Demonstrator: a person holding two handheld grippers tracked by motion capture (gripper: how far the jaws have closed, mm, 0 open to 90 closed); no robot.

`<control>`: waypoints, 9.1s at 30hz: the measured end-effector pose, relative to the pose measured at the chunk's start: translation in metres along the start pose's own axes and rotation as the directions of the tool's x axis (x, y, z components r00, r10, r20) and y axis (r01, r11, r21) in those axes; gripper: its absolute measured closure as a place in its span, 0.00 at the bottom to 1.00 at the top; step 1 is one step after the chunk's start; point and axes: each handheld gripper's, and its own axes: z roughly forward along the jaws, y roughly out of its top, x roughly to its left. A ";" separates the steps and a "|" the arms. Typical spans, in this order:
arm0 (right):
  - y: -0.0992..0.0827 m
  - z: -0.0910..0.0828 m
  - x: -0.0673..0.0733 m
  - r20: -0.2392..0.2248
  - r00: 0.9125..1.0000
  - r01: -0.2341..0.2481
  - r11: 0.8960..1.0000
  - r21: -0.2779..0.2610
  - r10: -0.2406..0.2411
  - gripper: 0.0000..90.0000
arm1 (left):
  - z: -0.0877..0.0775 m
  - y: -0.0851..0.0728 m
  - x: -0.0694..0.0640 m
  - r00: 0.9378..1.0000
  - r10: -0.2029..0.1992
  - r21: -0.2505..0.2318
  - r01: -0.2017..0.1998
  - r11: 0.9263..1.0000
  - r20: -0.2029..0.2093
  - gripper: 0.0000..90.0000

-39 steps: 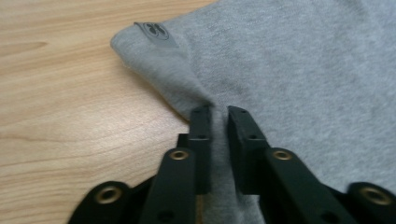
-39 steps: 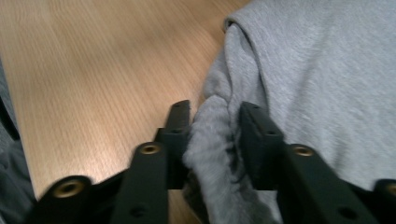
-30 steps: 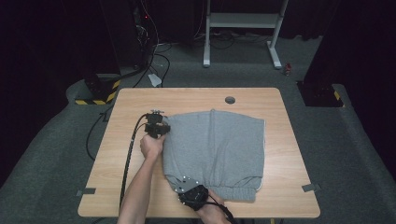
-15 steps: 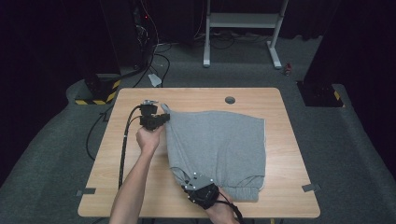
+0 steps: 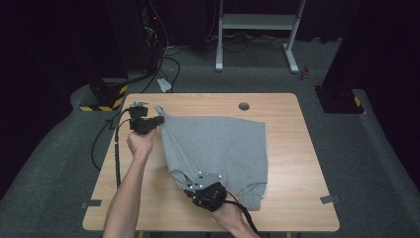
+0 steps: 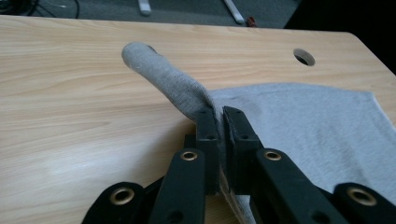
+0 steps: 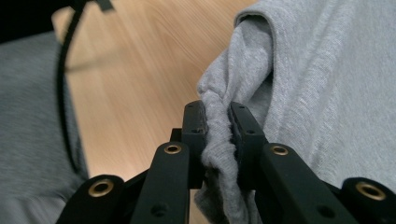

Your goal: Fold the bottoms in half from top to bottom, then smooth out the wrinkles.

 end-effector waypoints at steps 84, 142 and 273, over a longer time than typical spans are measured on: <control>-0.105 -0.058 -0.030 0.134 0.961 -0.228 0.967 -0.114 0.243 0.52 | 0.117 -0.042 -0.155 0.960 0.198 0.095 -0.219 0.971 0.198 0.49; -0.120 -0.033 -0.073 0.372 0.902 -0.270 0.959 0.085 0.221 0.57 | 0.010 -0.195 -0.161 0.940 0.304 0.126 -0.324 0.937 0.154 0.39; -0.117 -0.038 -0.145 0.439 0.837 -0.394 0.917 0.066 0.328 0.92 | 0.046 -0.164 -0.149 0.919 0.390 0.149 -0.394 0.907 0.055 0.49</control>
